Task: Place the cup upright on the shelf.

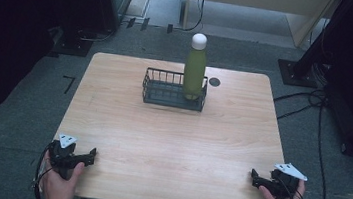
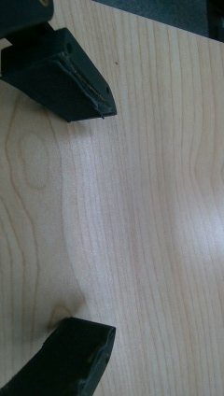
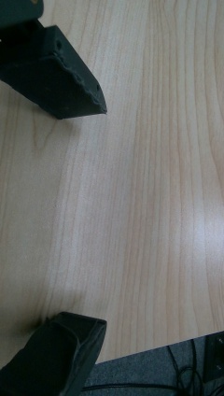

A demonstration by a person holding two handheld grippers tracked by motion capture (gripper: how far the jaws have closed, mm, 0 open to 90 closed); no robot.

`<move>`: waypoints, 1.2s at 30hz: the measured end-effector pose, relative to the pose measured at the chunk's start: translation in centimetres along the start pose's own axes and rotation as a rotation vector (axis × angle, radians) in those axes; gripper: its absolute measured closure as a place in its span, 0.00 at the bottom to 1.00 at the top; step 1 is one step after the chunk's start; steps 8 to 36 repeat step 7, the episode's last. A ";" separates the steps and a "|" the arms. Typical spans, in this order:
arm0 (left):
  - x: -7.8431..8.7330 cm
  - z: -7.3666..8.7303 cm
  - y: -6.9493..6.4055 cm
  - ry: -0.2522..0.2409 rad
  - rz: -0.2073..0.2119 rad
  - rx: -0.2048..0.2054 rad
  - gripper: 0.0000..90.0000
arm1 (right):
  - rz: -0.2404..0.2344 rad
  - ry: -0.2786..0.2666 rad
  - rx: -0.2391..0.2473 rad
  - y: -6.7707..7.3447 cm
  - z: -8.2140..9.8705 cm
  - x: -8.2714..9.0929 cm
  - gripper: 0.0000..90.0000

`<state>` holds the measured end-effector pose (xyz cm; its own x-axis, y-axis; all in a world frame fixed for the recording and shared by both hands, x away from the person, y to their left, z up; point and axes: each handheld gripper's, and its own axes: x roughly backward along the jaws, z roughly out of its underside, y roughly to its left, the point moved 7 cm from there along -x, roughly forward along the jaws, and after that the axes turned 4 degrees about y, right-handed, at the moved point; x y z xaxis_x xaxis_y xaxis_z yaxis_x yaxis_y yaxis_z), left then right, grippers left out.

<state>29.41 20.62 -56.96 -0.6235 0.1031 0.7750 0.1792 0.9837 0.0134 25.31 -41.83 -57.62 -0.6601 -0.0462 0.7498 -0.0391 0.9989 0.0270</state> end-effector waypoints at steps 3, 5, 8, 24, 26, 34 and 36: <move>0.0 0.0 0.0 0.000 0.000 0.000 0.00 | 0.003 -0.001 -0.003 0.0 0.1 0.1 0.00; 0.0 0.0 0.0 0.001 0.000 0.000 0.00 | 0.001 -0.003 -0.003 0.0 0.0 0.1 0.00; 0.0 0.0 0.0 0.001 0.000 0.000 0.00 | 0.001 -0.002 -0.005 0.0 0.1 0.1 0.00; 0.0 0.0 0.0 0.001 0.000 0.000 0.00 | 0.001 -0.002 -0.005 0.0 0.1 0.1 0.00; 0.0 0.0 0.0 0.001 0.000 0.000 0.00 | 0.001 -0.002 -0.005 0.0 0.1 0.1 0.00; 0.0 0.0 0.0 0.001 0.000 0.000 0.00 | 0.001 -0.002 -0.005 0.0 0.1 0.1 0.00; 0.0 0.0 0.0 0.001 0.000 0.000 0.00 | 0.001 -0.002 -0.005 0.0 0.1 0.1 0.00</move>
